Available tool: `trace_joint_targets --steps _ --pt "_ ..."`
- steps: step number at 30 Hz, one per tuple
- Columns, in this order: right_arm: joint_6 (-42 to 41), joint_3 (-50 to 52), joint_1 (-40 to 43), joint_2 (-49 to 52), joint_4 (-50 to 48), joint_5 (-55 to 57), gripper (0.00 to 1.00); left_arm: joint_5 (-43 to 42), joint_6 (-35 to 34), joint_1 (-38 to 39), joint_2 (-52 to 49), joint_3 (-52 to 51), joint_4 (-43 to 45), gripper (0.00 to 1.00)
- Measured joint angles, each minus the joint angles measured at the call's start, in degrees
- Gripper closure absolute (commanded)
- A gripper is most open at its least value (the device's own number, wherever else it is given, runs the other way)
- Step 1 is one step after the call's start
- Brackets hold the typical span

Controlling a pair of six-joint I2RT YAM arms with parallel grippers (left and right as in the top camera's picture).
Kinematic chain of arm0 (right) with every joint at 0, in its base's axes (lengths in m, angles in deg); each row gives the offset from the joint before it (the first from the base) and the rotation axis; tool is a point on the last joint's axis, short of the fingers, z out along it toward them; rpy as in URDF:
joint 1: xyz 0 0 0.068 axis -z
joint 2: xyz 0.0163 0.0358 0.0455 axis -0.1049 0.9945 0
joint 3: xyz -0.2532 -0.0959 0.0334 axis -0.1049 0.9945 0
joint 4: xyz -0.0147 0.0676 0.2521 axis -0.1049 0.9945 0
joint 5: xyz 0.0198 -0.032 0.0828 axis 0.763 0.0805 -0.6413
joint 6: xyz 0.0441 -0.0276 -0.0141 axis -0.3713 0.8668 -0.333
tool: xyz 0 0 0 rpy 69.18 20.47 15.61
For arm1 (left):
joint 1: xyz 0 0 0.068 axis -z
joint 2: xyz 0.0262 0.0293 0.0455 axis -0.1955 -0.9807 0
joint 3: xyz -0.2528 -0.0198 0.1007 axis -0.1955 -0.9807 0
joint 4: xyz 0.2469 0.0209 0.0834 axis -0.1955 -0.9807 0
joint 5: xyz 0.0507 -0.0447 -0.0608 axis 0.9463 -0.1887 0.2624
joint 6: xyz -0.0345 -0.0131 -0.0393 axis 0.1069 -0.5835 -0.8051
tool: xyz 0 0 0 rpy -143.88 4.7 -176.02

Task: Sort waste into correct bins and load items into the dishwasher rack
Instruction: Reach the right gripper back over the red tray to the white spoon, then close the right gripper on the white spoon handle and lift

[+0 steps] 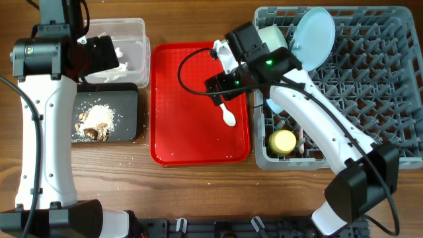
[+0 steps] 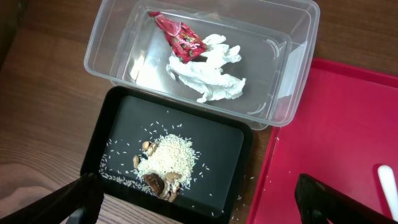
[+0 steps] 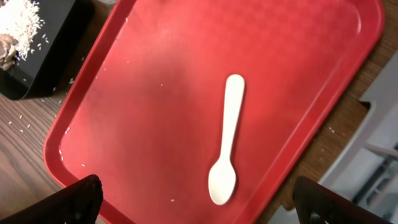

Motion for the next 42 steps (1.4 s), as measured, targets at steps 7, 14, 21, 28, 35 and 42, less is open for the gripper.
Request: trace_joint_targets --steps 7,14,21,28,35,42 --pt "-1.44 0.00 -0.37 0.33 -2.43 0.04 0.01 0.00 0.00 0.00 0.00 0.00 0.02 0.00" --pt "-1.77 0.00 -0.37 3.63 -2.60 0.04 0.05 0.00 0.00 0.00 0.00 0.00 0.00 0.00" --pt "-1.31 0.00 -0.37 7.52 -2.34 0.04 0.09 0.00 0.00 0.00 0.00 0.00 0.00 0.00" --pt "-1.31 0.00 -0.37 11.61 -1.22 0.04 0.12 0.02 0.00 0.00 0.00 0.00 0.02 0.00" --pt "-0.44 0.00 -0.37 12.13 -1.42 0.04 0.16 0.00 0.00 0.00 0.00 0.00 0.02 0.00" --pt "0.87 3.72 -0.37 12.20 -5.79 0.04 0.21 0.00 0.00 0.00 0.00 0.00 0.02 0.00"
